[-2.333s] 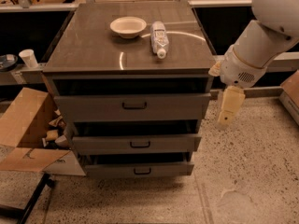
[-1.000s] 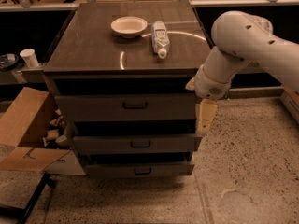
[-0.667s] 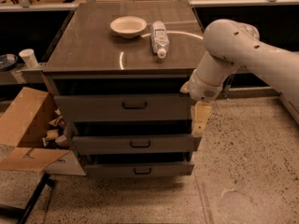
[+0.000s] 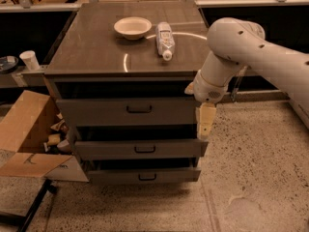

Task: Open top drawer

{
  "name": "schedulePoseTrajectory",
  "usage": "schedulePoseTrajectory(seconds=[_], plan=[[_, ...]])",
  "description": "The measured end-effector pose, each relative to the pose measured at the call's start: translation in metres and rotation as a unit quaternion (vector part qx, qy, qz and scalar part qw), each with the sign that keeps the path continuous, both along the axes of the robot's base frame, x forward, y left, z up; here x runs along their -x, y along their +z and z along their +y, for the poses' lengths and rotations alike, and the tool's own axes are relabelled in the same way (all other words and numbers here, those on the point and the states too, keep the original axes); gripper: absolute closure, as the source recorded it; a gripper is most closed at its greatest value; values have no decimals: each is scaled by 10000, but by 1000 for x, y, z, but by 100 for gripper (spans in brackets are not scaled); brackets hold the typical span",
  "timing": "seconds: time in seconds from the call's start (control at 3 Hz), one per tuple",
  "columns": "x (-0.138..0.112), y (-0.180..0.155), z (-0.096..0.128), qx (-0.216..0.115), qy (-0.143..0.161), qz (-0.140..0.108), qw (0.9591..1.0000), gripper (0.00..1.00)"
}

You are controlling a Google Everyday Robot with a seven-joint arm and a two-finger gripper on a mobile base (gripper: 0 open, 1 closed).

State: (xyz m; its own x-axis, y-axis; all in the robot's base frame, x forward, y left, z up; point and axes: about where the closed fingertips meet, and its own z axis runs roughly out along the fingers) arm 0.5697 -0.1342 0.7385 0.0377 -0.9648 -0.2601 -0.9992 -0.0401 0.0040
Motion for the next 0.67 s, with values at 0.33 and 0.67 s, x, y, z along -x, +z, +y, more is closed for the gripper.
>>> schedulePoseTrajectory(seconds=[0.33,0.67], plan=[[-17,8,3,79,104,-174,9998,0],[-35,5,11,55,181,-194,9996,0]])
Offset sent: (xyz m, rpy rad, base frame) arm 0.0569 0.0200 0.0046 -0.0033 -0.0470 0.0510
